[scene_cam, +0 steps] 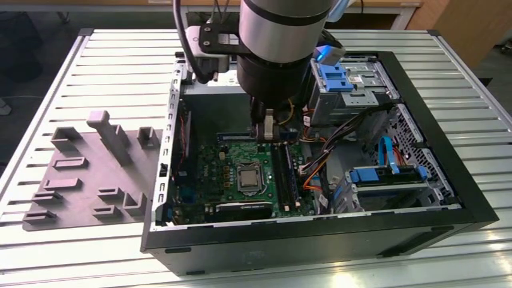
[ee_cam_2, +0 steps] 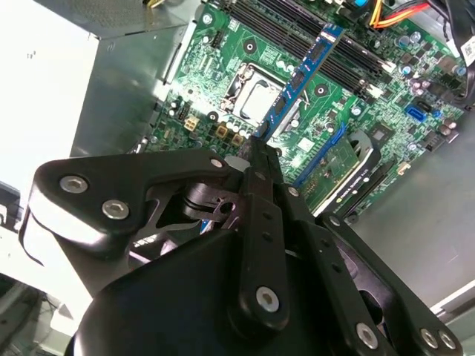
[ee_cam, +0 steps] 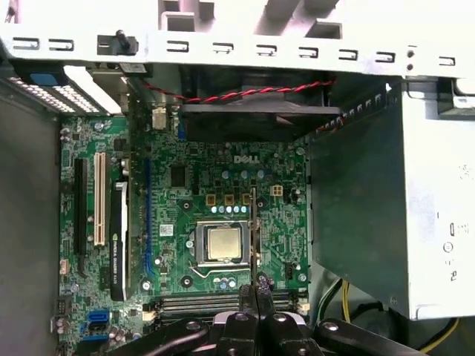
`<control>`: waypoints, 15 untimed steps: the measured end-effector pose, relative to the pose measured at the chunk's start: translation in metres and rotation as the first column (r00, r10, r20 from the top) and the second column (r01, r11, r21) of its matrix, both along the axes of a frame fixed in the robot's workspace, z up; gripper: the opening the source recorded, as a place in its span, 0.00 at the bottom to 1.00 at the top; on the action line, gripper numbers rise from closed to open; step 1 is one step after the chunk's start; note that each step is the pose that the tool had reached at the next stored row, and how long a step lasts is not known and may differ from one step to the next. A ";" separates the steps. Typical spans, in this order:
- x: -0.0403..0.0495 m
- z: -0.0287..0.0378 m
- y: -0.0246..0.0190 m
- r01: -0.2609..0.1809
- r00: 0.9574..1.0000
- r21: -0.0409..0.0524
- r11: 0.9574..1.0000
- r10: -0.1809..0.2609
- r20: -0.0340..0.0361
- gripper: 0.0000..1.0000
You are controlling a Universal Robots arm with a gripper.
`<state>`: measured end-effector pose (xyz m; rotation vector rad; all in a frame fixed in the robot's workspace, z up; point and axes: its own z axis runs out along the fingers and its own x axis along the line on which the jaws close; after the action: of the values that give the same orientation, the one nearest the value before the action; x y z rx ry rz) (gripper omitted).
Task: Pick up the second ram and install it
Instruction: 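Insert the second ram into the second slot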
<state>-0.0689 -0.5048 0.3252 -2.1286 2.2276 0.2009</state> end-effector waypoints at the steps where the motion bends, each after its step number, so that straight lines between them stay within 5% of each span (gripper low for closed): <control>1: 0.0000 -0.0001 0.0000 0.010 1.000 0.000 1.000 -0.010 0.000 0.11; 15: 0.0000 -0.0008 0.0000 0.151 0.989 0.000 0.989 -0.151 0.000 0.11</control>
<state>-0.0689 -0.5048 0.3243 -1.9482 2.3752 0.1934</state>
